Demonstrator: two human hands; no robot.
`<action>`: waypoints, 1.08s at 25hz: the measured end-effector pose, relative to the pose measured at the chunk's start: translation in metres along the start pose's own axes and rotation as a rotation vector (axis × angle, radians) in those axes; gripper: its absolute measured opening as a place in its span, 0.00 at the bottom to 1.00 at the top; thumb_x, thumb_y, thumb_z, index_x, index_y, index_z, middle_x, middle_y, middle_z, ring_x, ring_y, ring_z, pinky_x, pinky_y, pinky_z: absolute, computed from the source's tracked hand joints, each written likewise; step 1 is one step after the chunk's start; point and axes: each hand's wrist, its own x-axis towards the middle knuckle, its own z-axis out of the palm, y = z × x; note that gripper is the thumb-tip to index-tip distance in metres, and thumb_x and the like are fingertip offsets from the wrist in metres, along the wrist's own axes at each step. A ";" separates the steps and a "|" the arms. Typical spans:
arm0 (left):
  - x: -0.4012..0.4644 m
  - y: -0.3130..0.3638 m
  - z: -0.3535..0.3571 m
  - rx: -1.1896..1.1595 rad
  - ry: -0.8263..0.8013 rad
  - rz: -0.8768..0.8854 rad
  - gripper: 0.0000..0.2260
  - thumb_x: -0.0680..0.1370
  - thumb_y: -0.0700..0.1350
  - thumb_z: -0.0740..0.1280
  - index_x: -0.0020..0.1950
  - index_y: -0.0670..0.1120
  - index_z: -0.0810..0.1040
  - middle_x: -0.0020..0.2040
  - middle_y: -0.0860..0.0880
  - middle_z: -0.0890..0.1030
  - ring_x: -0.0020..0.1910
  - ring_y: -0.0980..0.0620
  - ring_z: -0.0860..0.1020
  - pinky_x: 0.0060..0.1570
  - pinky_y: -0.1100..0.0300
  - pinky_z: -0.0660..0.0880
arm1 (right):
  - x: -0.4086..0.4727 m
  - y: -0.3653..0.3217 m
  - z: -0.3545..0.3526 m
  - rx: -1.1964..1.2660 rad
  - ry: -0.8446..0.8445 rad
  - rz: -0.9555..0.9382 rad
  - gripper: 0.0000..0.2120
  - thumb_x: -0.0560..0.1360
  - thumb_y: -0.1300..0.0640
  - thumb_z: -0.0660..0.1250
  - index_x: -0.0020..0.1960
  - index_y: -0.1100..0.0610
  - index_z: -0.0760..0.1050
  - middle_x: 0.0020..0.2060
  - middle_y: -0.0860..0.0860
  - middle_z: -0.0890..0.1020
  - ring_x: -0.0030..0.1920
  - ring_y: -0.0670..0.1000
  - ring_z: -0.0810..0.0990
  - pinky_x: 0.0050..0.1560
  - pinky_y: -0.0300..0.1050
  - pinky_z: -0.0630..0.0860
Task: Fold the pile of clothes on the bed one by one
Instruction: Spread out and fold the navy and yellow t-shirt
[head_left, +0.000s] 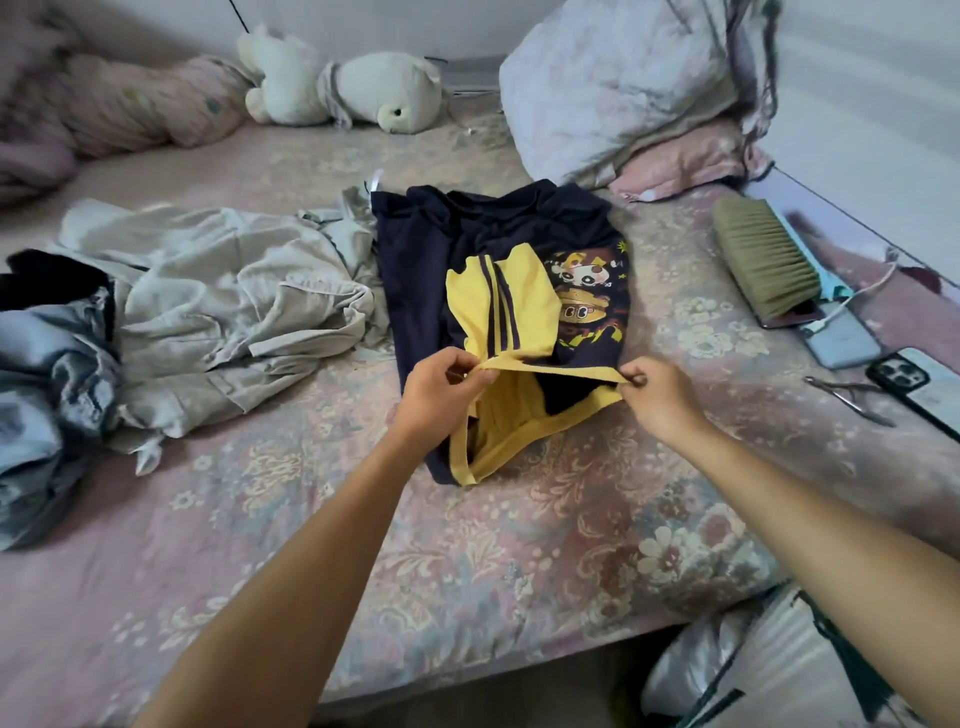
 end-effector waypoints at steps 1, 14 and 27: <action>0.001 0.005 -0.004 0.000 0.028 0.037 0.04 0.75 0.46 0.71 0.43 0.47 0.79 0.38 0.51 0.80 0.35 0.60 0.75 0.32 0.71 0.71 | 0.002 -0.005 -0.006 0.052 0.020 -0.006 0.10 0.75 0.67 0.64 0.55 0.63 0.78 0.48 0.55 0.80 0.46 0.50 0.75 0.36 0.34 0.67; 0.073 0.251 -0.126 -0.181 0.367 0.447 0.07 0.75 0.42 0.70 0.37 0.48 0.76 0.30 0.54 0.76 0.26 0.63 0.70 0.27 0.69 0.67 | 0.071 -0.240 -0.210 0.211 0.327 -0.417 0.12 0.74 0.67 0.58 0.42 0.54 0.76 0.43 0.53 0.80 0.47 0.56 0.79 0.47 0.49 0.76; 0.096 0.364 -0.182 0.083 0.450 0.435 0.04 0.74 0.43 0.66 0.45 0.44 0.77 0.36 0.52 0.75 0.32 0.54 0.72 0.28 0.63 0.71 | 0.075 -0.299 -0.272 -0.313 0.416 -0.496 0.11 0.76 0.65 0.55 0.50 0.55 0.74 0.45 0.54 0.77 0.44 0.57 0.75 0.41 0.45 0.69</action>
